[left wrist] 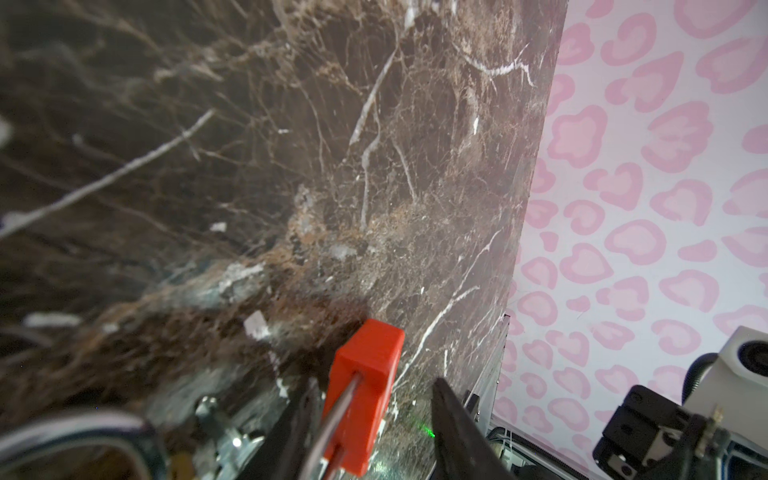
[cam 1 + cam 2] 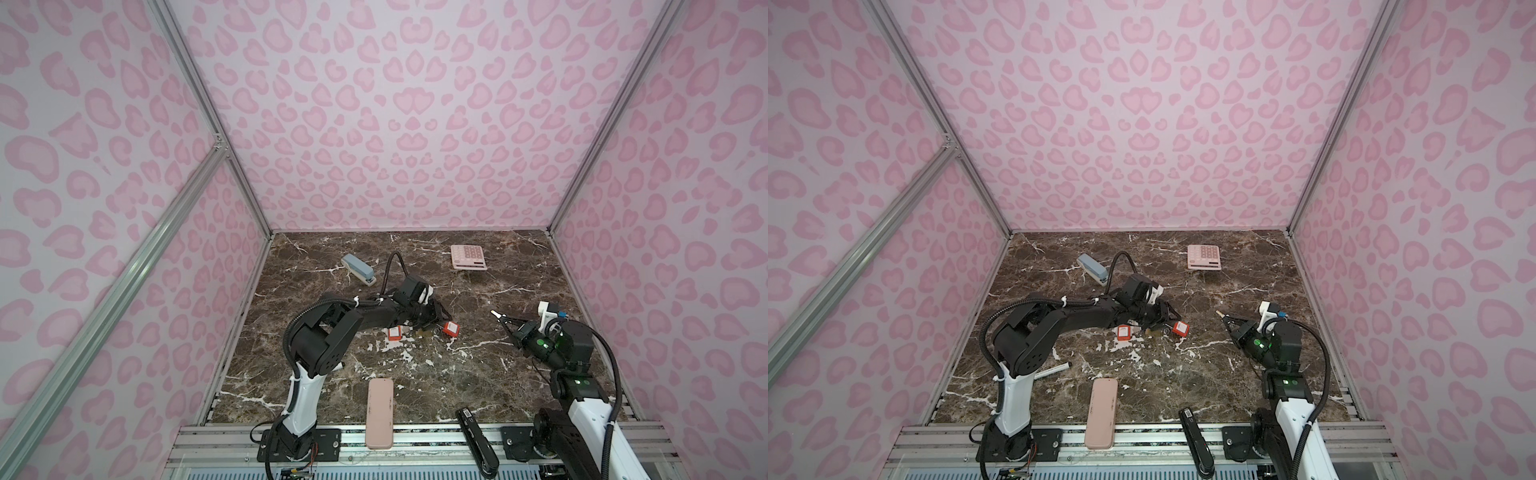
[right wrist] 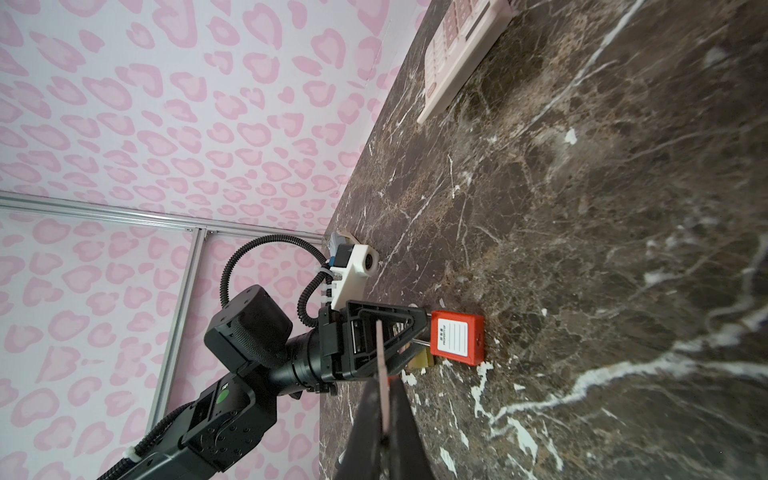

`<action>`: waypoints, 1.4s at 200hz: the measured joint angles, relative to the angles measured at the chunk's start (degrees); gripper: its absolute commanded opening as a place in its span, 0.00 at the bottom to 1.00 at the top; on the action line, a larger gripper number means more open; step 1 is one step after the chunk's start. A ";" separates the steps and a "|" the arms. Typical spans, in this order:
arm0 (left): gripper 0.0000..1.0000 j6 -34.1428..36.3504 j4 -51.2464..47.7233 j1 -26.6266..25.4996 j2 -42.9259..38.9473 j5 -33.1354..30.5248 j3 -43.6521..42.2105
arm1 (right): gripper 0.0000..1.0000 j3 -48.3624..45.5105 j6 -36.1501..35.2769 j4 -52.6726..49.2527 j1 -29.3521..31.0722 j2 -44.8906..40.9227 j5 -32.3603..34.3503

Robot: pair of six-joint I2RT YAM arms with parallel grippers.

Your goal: Lock with the key

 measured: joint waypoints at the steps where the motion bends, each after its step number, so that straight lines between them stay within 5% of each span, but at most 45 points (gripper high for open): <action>1: 0.46 0.07 -0.09 0.00 0.07 0.00 0.13 | 0.00 0.00 0.00 0.00 0.00 0.00 0.00; 123: 0.51 1.57 -4.24 0.02 7.32 -0.46 11.69 | 0.00 0.00 0.00 -0.04 -0.02 -0.31 0.00; 180: 0.75 3.50 -6.56 0.26 10.40 0.35 16.79 | 0.00 0.00 0.02 -0.35 -0.11 -0.33 0.00; 280: 0.77 5.40 -9.31 0.57 14.38 1.40 23.65 | 0.00 0.00 0.02 -1.31 -0.37 -1.16 0.22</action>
